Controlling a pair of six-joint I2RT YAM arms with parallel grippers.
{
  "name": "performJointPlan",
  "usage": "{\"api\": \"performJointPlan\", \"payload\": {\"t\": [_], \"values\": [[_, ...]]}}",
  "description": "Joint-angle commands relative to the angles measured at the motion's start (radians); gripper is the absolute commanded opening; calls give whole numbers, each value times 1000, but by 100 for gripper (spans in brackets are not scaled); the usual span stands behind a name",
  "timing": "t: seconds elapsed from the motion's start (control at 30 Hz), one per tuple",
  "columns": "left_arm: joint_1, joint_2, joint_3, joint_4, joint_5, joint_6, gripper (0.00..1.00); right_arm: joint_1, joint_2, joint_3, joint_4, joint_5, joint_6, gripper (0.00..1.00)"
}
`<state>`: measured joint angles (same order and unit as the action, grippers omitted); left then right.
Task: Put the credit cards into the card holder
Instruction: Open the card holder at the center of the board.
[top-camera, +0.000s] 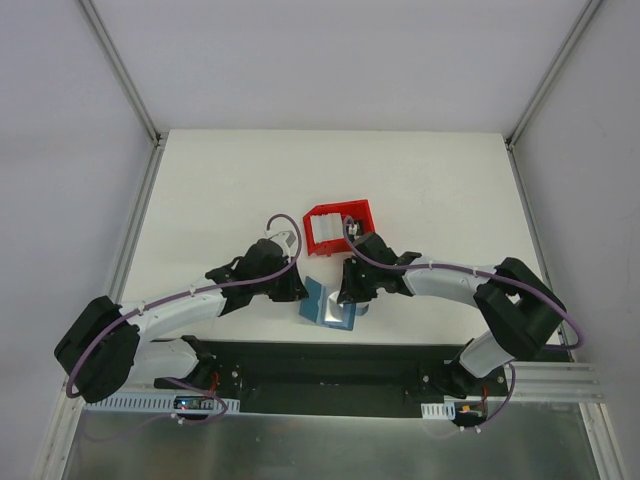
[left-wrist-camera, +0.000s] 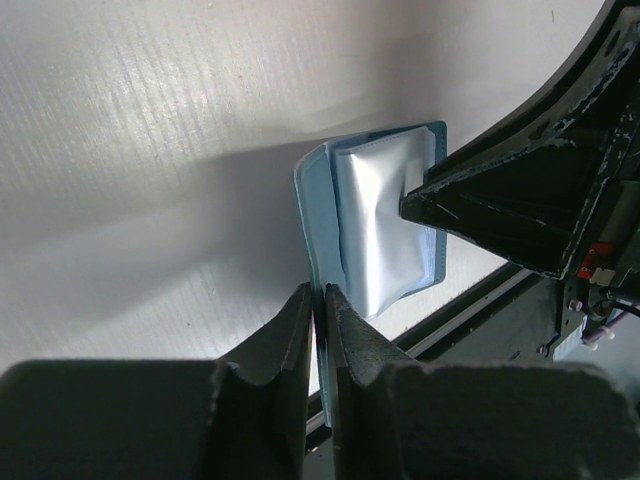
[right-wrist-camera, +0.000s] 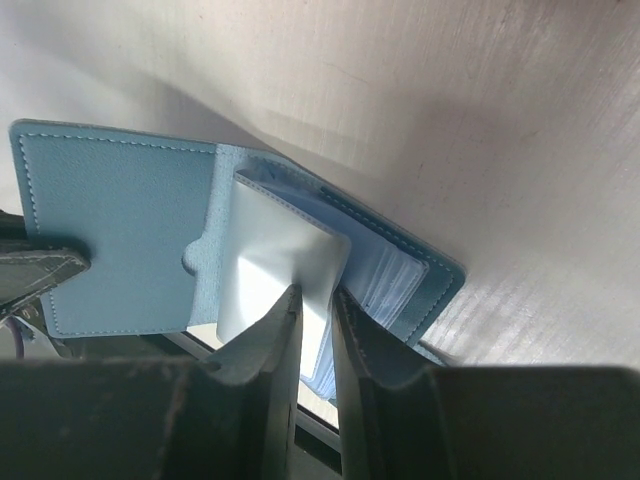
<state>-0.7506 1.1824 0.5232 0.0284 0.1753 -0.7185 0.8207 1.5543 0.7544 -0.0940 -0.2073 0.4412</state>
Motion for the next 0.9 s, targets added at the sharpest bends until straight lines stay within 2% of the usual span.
{"api": "performJointPlan", "payload": {"t": [0.0,0.1,0.13,0.4,0.63,0.87], "values": [[8,-14,-15,7,42,28,7,3,30,2,-84,71,-24,21],[10,-17,-22,1,43,27,4,5,32,3,-87,69,-25,21],[10,-20,-22,1,36,25,0,5,32,5,-87,71,-25,21],[10,-33,-28,-2,-43,-21,0,5,9,6,-75,56,-33,22],[10,-35,-77,38,-151,-105,0,0,-33,65,-64,29,-82,33],[10,-23,-48,34,-145,-98,0,-15,-86,131,-62,19,-104,42]]}}
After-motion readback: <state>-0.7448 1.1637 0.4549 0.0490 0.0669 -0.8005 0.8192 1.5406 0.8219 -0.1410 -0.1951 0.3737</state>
